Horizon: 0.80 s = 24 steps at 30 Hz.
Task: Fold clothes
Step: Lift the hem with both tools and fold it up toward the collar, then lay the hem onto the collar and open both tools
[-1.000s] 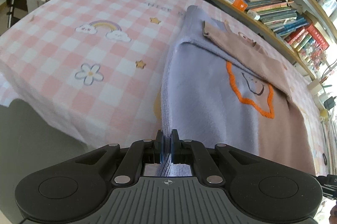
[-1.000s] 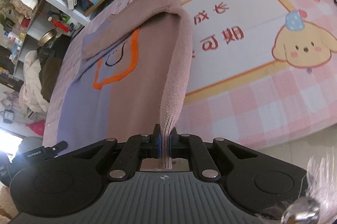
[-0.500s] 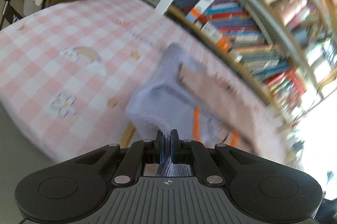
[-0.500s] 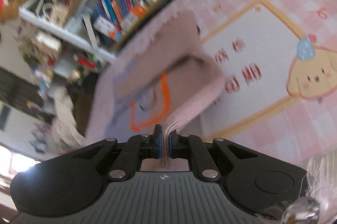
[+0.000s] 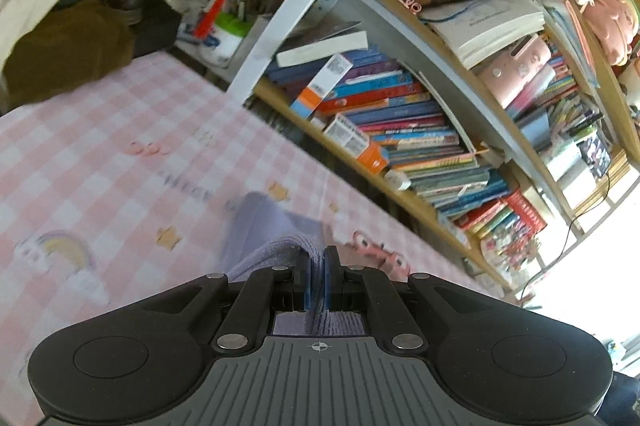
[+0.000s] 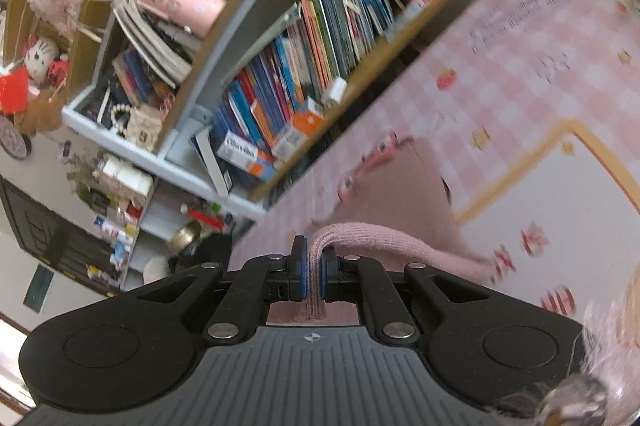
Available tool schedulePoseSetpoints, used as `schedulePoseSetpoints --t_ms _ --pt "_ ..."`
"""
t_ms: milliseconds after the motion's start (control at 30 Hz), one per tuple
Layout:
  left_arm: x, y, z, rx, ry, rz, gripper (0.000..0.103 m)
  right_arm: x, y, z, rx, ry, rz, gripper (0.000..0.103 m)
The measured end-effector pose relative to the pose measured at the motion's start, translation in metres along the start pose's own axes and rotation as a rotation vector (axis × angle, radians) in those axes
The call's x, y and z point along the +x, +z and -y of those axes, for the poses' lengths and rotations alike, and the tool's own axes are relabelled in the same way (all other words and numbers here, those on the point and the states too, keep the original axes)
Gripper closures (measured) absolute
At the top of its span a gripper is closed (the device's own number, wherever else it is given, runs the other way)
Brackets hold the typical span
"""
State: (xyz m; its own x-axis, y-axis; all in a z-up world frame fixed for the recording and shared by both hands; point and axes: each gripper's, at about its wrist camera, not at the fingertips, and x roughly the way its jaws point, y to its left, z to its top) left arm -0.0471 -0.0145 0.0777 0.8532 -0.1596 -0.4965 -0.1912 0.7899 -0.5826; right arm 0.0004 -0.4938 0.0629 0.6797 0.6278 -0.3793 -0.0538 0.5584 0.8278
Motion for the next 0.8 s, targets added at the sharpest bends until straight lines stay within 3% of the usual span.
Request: schedulePoseSetpoints --t_ms 133,300,667,767,800 --pt "0.024 0.017 0.004 0.009 -0.006 -0.006 0.098 0.02 0.019 -0.007 -0.001 0.001 0.04 0.097" --pt "0.062 0.031 0.005 0.04 0.038 -0.055 0.097 0.052 0.032 0.002 0.018 -0.036 0.05 0.097" --pt "0.134 0.033 -0.013 0.066 0.12 -0.167 0.097 0.121 0.047 0.025 0.026 -0.165 0.02 0.096" --pt "0.142 0.031 -0.019 0.078 0.127 -0.193 0.091 0.133 0.05 0.03 0.03 -0.195 0.025 0.086" --pt "0.145 0.031 -0.02 0.083 0.124 -0.204 0.09 0.136 0.051 0.031 0.032 -0.207 0.029 0.073"
